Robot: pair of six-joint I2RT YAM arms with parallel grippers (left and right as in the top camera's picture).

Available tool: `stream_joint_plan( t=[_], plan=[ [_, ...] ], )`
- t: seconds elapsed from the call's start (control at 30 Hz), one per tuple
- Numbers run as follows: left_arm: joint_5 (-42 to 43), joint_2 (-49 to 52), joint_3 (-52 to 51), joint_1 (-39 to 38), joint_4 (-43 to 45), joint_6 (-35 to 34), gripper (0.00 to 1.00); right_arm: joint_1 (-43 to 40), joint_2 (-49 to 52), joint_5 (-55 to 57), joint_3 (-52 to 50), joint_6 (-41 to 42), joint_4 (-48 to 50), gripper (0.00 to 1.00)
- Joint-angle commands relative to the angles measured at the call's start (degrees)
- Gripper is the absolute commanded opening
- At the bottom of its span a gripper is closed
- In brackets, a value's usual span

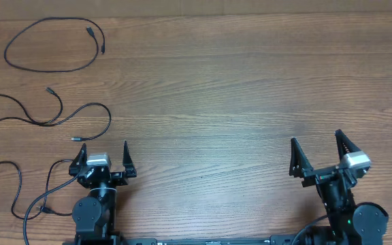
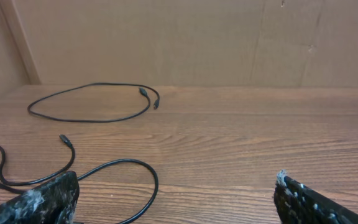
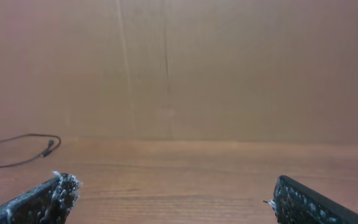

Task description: Untangle cables

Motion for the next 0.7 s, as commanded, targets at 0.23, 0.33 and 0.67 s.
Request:
stream_joint_plan(
  t=[0.23, 0.33, 0.67],
  plan=[
    [0.3, -0.5, -0.2, -0.4, 0.0, 1.1, 1.0, 0.2, -0.5, 2.5, -8.9, -0.2, 9.3, 1.0],
    [0.3, -0.5, -0.2, -0.4, 0.0, 1.1, 0.99, 0.3, -0.5, 2.5, -12.3, 0.0, 14.1, 1.0],
    [0.3, -0.5, -0.2, -0.4, 0.0, 1.1, 0.99, 0.1, -0.5, 3.2, -14.2, 1.0, 9.3, 1.0]
  ],
)
